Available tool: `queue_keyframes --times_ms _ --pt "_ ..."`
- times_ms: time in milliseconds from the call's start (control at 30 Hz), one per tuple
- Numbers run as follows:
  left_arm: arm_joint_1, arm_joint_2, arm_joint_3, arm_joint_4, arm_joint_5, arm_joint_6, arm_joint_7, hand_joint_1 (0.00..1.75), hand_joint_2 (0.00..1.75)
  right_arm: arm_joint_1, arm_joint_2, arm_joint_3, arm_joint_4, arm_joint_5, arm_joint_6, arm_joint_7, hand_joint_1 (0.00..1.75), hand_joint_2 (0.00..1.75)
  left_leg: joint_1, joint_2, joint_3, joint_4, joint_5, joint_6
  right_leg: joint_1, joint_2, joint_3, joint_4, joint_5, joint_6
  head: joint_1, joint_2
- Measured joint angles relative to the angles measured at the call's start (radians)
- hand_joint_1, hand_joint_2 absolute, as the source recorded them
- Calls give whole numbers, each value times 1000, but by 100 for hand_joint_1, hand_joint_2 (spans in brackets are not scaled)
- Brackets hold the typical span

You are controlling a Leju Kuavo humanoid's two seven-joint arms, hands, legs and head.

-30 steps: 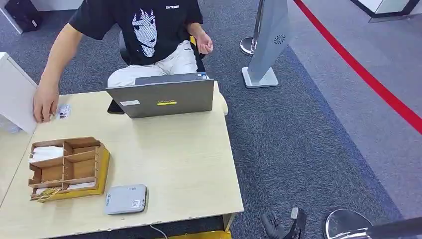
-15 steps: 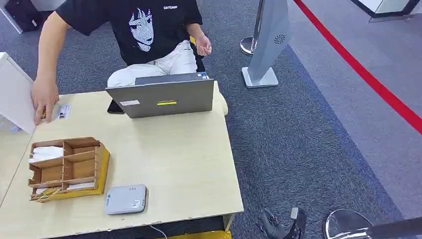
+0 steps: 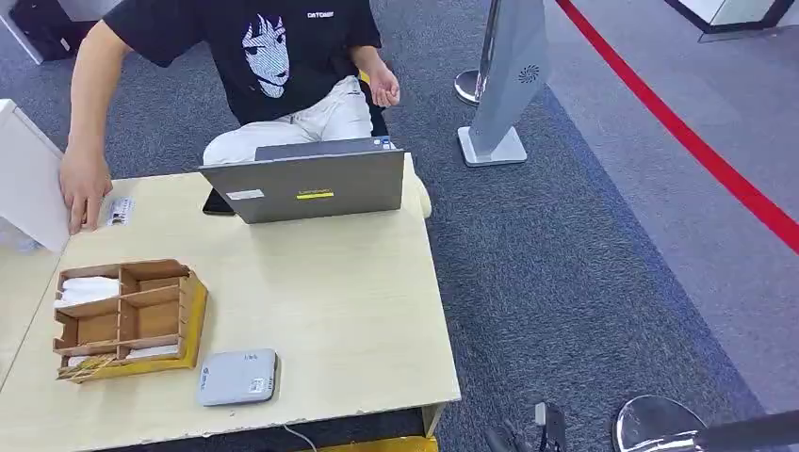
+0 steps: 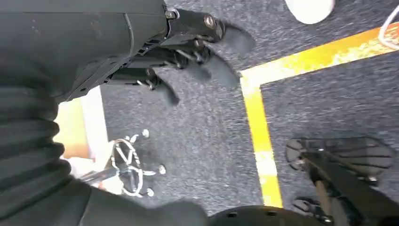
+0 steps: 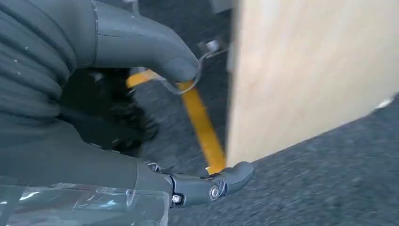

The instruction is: Pass the card to the sensor for recognition and then transmit it.

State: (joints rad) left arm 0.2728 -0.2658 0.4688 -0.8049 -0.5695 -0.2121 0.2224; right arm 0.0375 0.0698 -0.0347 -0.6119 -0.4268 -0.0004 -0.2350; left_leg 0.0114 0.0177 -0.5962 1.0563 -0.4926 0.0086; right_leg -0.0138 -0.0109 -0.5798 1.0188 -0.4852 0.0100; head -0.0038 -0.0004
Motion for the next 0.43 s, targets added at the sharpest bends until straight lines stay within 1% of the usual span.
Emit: queue_keyframes --times_ms 433 --pt "-52 125 -222 177 290 108 -112 0 175 59 -29 1 90 219 0 119 0 175 0 0 0 0 0 0 0 0 0 0 0 0 0 0"
